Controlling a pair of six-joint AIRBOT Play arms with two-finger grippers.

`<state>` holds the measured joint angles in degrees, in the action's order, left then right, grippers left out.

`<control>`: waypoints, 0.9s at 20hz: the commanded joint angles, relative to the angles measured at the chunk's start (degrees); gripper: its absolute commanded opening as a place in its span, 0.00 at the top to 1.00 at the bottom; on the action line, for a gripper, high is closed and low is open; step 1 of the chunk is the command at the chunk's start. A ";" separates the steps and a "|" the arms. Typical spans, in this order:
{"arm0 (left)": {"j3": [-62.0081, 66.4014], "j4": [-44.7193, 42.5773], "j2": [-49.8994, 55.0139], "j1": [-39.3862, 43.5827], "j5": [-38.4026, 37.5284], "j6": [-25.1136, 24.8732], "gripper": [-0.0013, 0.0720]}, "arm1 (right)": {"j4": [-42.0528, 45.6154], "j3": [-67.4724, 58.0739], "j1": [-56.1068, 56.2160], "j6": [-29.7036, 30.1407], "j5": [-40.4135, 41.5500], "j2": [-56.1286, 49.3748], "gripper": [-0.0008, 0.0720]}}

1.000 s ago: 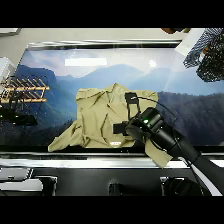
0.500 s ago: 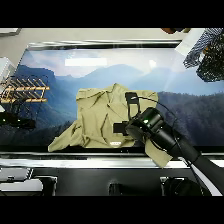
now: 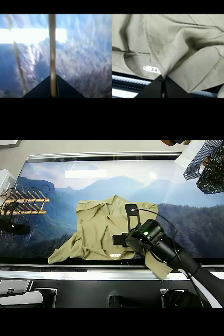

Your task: Fold the clothes and pants, and hang the long-sleeved shirts on hangers.

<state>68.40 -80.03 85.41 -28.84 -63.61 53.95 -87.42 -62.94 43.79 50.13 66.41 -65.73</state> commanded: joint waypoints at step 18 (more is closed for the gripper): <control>4.31 18.60 -26.53 1.51 1.27 0.02 0.97 | 10.23 -0.07 -0.02 -7.04 0.07 -0.04 0.95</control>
<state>72.95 -64.42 62.17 -28.36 -60.10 54.00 -81.43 -62.94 43.79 47.66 66.54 -65.76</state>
